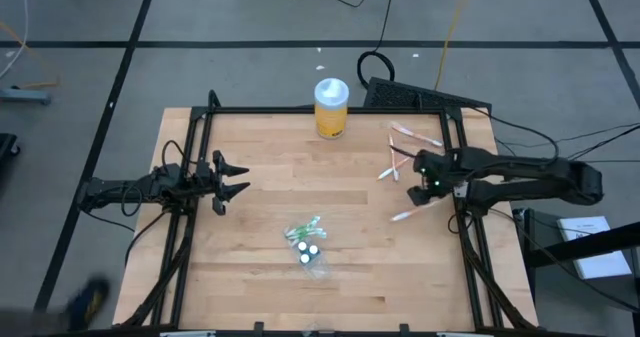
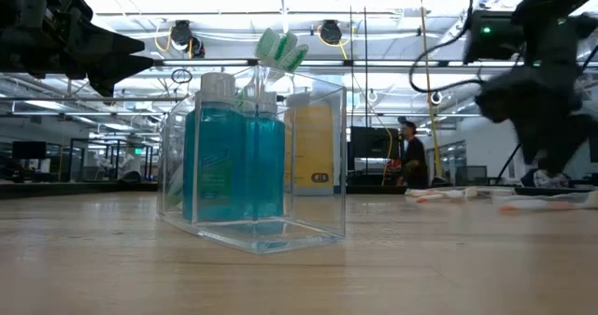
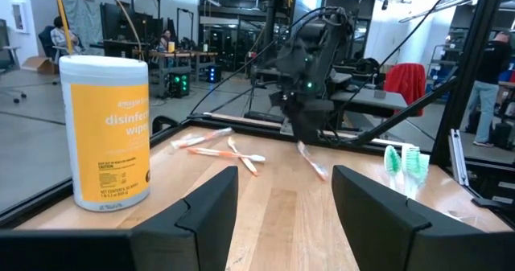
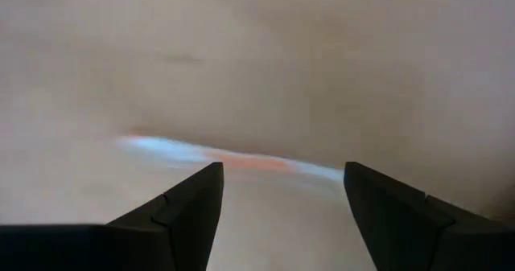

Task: Pick & Place toothbrushing station
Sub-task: Put the orange toothbrush into the transparent organizer

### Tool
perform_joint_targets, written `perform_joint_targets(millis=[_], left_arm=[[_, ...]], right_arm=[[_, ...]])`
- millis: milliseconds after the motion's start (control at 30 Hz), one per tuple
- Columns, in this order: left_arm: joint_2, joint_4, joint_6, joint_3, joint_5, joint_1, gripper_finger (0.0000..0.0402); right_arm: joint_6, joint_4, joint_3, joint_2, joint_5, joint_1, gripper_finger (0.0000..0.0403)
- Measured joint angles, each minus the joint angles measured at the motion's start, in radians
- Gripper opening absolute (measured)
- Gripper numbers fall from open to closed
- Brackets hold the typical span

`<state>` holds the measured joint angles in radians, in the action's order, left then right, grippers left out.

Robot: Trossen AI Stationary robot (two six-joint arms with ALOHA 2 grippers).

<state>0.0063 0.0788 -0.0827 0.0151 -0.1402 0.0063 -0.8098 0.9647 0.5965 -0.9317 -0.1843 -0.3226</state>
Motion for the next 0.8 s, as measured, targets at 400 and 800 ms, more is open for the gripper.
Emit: perform_joint_targets(millis=[400,800], left_arm=[[0.000,0.000,0.000,0.000,0.000,0.000,0.0209],[0.000,0.000,0.000,0.000,0.001,0.000,0.0209]], right_arm=[[-0.430,0.002,0.016,-0.042,0.094,0.170,0.0253],[-0.631,-0.134,0.000,-0.177,0.049,0.403,0.0253]])
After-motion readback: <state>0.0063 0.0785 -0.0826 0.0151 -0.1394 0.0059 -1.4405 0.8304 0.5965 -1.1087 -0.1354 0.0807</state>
